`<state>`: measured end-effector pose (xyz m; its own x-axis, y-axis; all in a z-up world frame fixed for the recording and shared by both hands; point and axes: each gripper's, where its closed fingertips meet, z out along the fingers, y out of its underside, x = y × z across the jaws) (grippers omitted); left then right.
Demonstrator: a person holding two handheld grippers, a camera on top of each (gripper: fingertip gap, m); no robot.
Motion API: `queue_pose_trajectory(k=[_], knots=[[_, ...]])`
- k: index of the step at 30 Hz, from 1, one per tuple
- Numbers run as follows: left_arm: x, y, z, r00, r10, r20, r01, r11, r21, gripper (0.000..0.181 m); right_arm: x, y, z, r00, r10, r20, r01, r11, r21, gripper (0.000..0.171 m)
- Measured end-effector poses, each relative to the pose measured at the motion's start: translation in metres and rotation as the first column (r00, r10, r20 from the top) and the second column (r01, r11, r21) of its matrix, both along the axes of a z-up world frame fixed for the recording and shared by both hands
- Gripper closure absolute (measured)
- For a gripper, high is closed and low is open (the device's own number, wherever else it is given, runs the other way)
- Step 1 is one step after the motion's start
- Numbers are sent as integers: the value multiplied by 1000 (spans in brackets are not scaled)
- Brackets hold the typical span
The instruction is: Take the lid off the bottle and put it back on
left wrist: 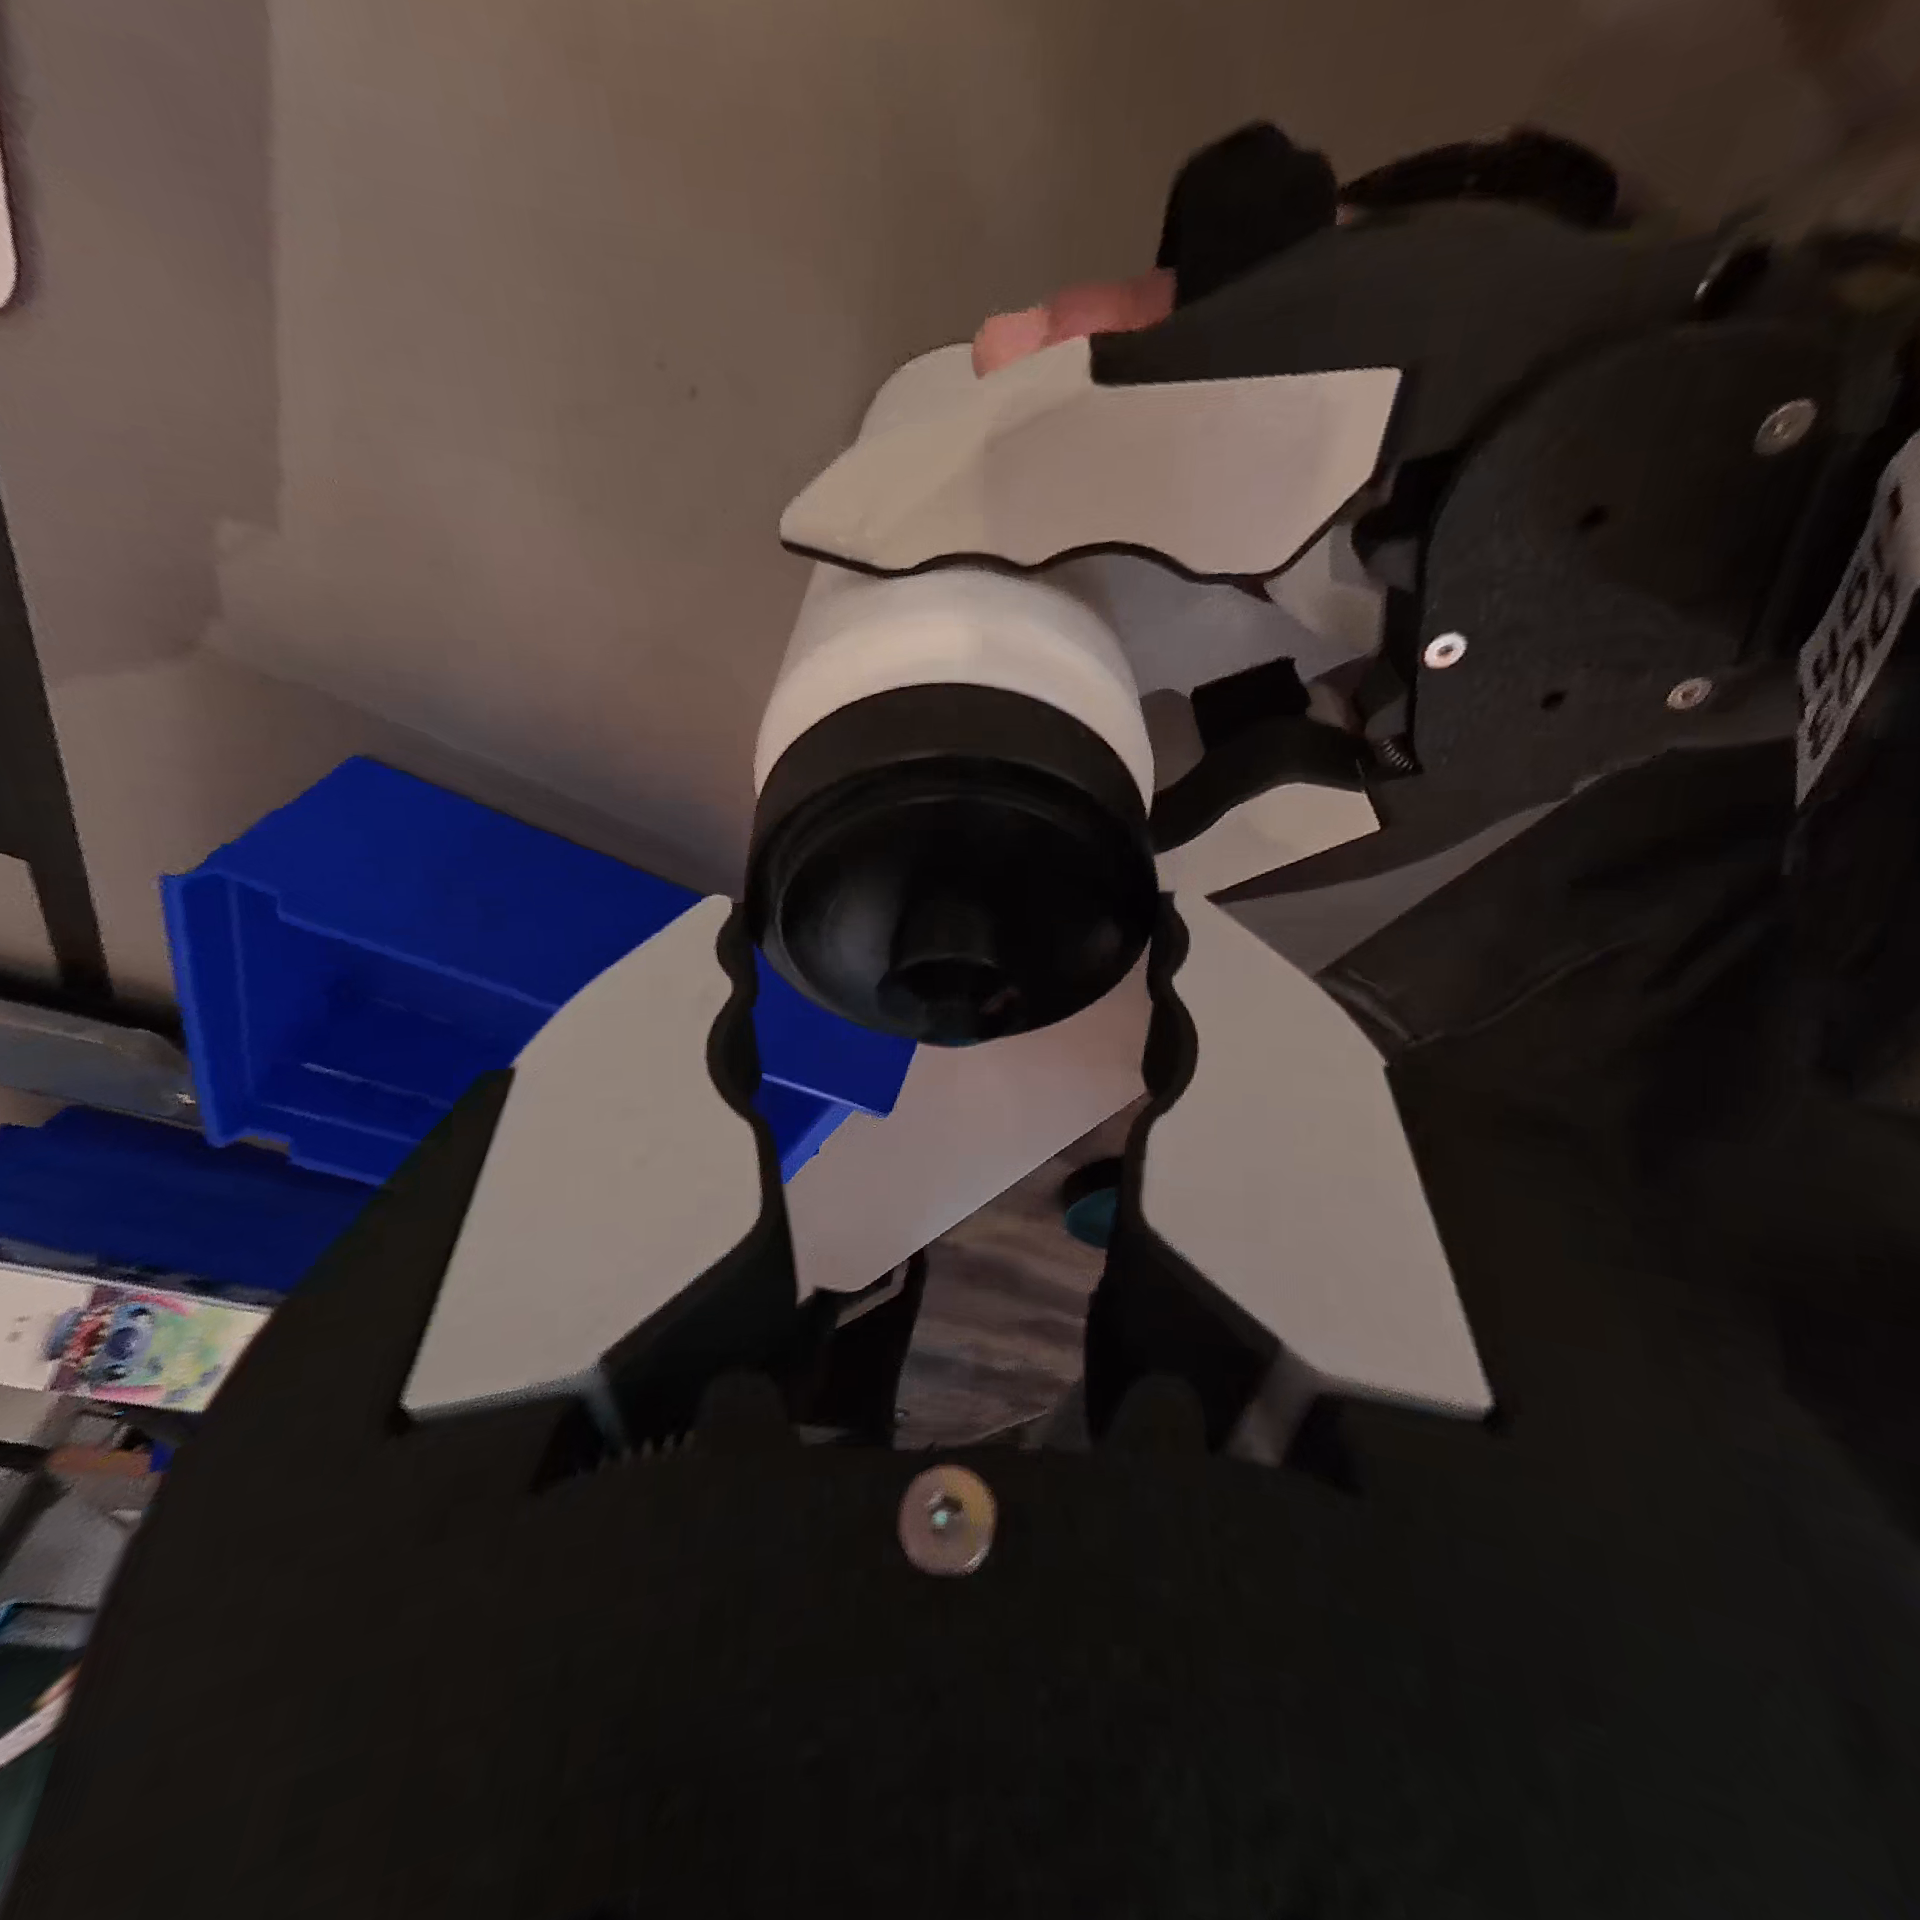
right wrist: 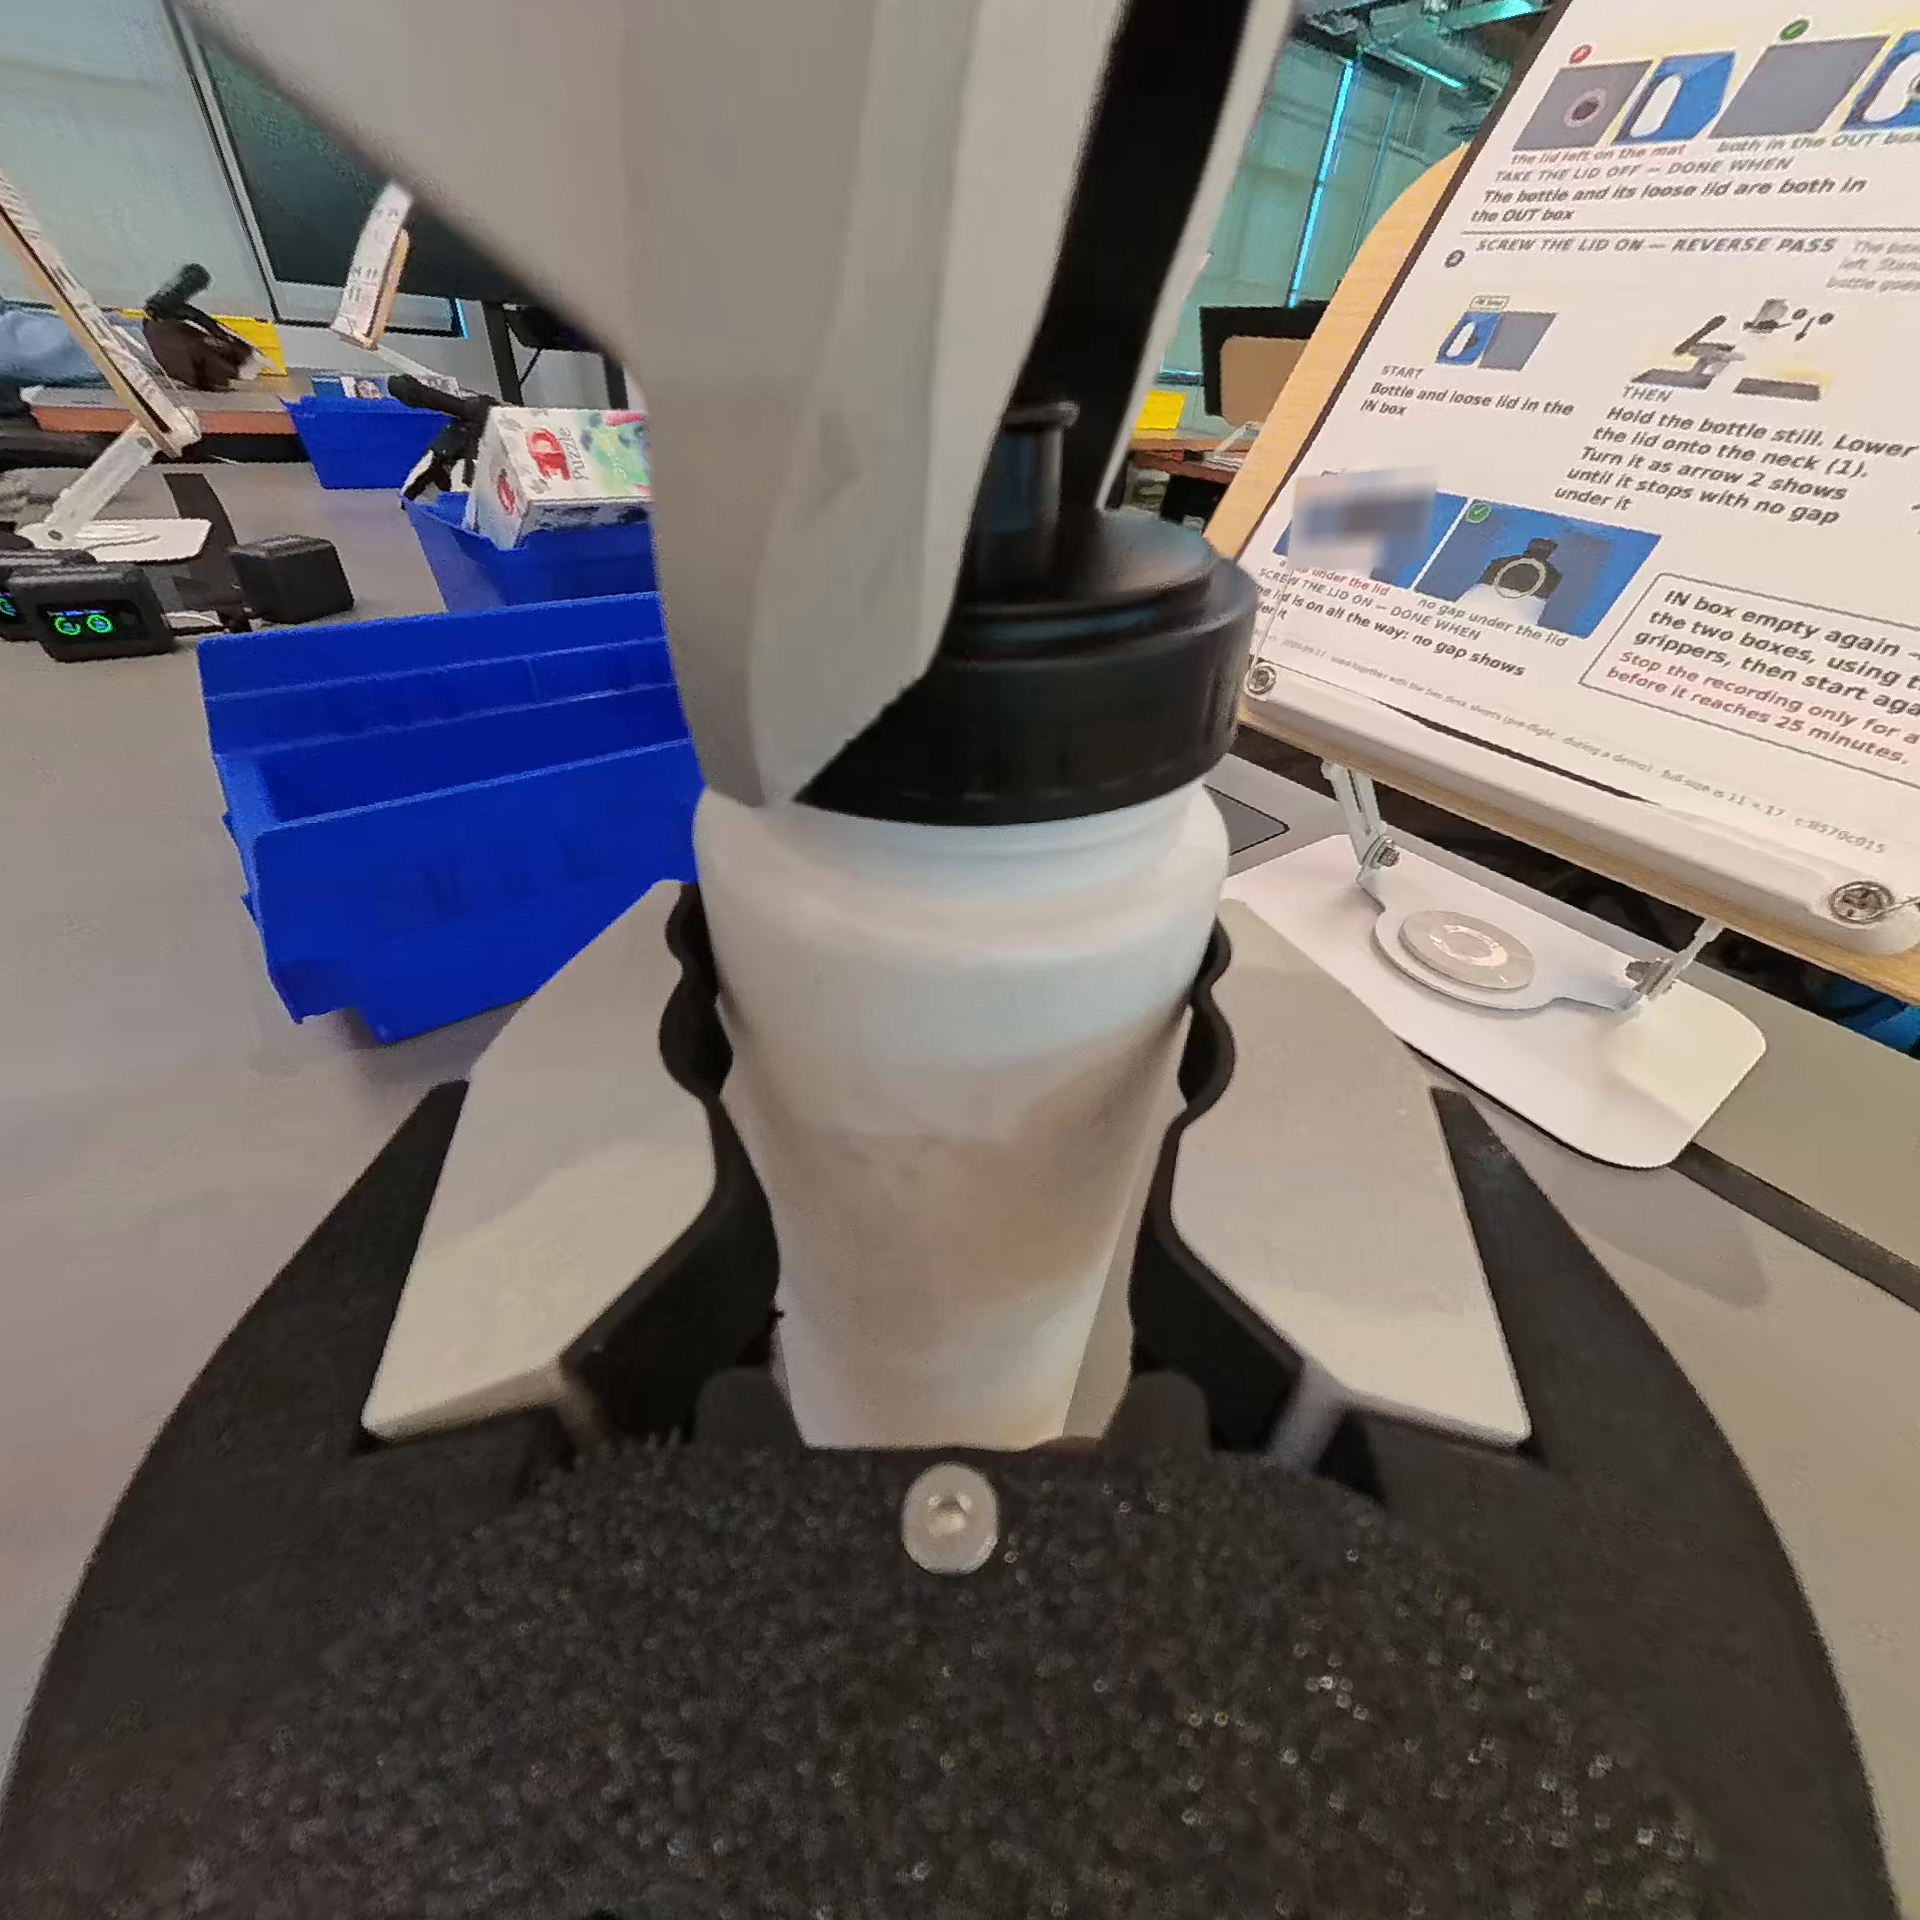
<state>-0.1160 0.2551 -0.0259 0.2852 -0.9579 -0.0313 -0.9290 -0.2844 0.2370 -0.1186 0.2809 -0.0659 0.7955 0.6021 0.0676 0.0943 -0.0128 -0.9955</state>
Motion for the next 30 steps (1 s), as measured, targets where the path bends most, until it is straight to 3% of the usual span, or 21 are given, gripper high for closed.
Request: queue_pose_trajectory(k=[4,7,10,14,17,19,22,24,26,30], knots=[[5,3,-1,995,-86,-39,86,996,-22,109,4,2,-1,1000,-12,-19,11,1000,-21,84],[3,5,0,954,-288,-78,287,958,-27,109,4,1,-1,1000,-10,-18,10,1000,-21,84],[-2,6,0,919,-373,-123,371,928,-43,109,0,0,-1,1000,3,-17,-4,1000,-18,84],[0,9,-1,797,-596,-99,595,803,-41,109,0,0,-1,1000,3,-17,-4,1000,-22,84],[1,9,-2,773,-632,-49,631,775,-31,108,0,0,-1,1000,7,-19,-8,1000,-19,84],[3,6,-2,803,-596,-4,595,803,-22,107,0,0,-1,1000,9,-21,-9,1000,-17,84],[12,-2,7,862,-488,138,492,871,7,91,0,1,-1,1000,6,-26,-7,1000,-12,84],[21,6,15,876,-417,241,394,909,139,78,1,0,-1,1000,6,-27,-6,1000,-10,84],[31,16,22,884,-284,372,186,943,277,74,1,0,-1,1000,4,-25,-4,1000,-11,84],[36,13,34,723,-57,689,-212,930,300,74,2,0,-1,1000,0,-22,0,1000,-14,84]])
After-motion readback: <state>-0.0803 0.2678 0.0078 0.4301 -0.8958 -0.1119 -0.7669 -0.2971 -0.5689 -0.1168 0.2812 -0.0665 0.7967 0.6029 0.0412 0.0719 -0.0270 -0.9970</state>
